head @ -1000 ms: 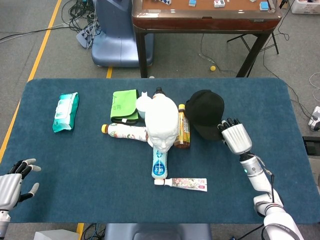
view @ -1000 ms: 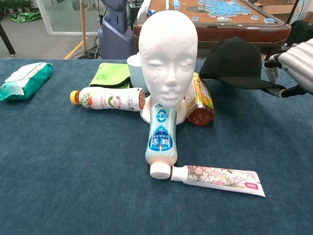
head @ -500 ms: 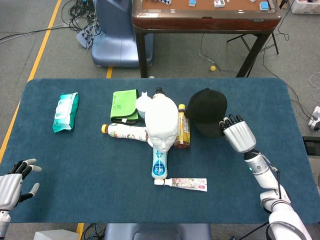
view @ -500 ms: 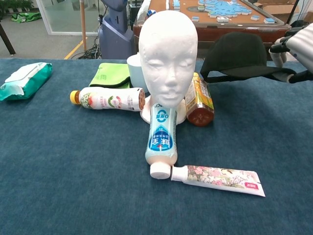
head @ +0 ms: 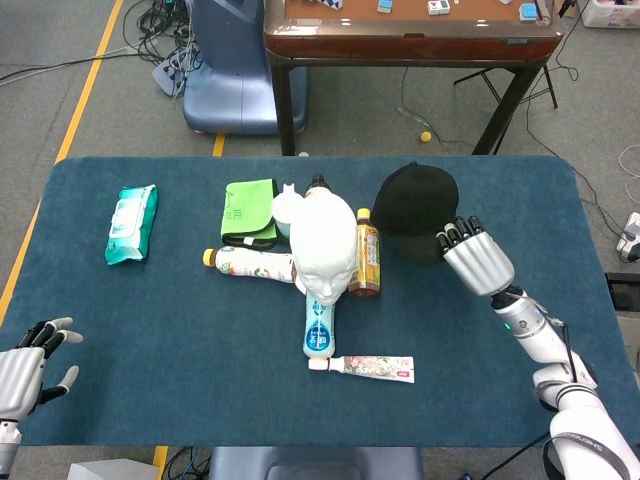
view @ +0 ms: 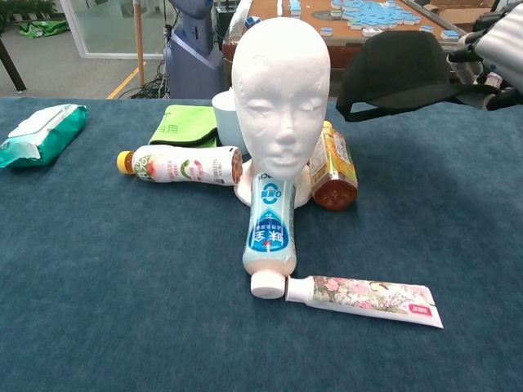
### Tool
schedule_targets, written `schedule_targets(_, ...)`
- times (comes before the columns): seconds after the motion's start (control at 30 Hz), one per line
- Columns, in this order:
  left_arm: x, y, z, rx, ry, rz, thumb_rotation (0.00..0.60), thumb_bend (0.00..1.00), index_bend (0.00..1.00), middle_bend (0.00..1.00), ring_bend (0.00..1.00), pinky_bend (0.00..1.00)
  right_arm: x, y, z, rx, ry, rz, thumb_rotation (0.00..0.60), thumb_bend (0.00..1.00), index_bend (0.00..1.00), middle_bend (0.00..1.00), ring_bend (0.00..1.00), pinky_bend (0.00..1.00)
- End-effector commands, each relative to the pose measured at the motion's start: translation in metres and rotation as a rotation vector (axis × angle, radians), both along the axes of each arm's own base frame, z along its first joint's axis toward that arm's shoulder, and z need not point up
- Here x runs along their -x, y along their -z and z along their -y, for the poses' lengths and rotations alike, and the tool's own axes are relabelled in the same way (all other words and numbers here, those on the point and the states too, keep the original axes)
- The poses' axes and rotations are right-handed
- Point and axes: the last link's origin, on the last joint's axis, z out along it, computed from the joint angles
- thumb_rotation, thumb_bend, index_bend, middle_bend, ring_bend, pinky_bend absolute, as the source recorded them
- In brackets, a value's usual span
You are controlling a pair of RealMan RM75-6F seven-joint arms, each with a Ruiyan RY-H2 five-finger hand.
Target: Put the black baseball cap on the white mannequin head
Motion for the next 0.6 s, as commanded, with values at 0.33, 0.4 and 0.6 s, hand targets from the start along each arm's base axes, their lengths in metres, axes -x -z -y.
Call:
schedule_targets(0.33,-0.002,-0.004,0.001,-0.01,0.012,0.006,0.6,0.3,0.37,0.21,0.15,0.38,-0.048,-0.015,0.023,0.057,-0.146,-0.023,0.6,0.62,0.72,0.62,0.46,0.58)
schedule_targets(0.4,-0.004,-0.004,0.002,-0.009,0.016,0.005,0.6,0.3,0.37,0.21,0.15,0.38,-0.054,-0.015,0.025,0.06,-0.165,-0.032,0.6,0.62,0.72,0.62,0.46,0.58)
schedule_targets(0.6,-0.004,-0.004,0.002,-0.009,0.019,0.005,0.6,0.31,0.37,0.21,0.15,0.38,-0.064,-0.019,0.029,0.079,-0.191,-0.047,0.6,0.62,0.72,0.62,0.47,0.58)
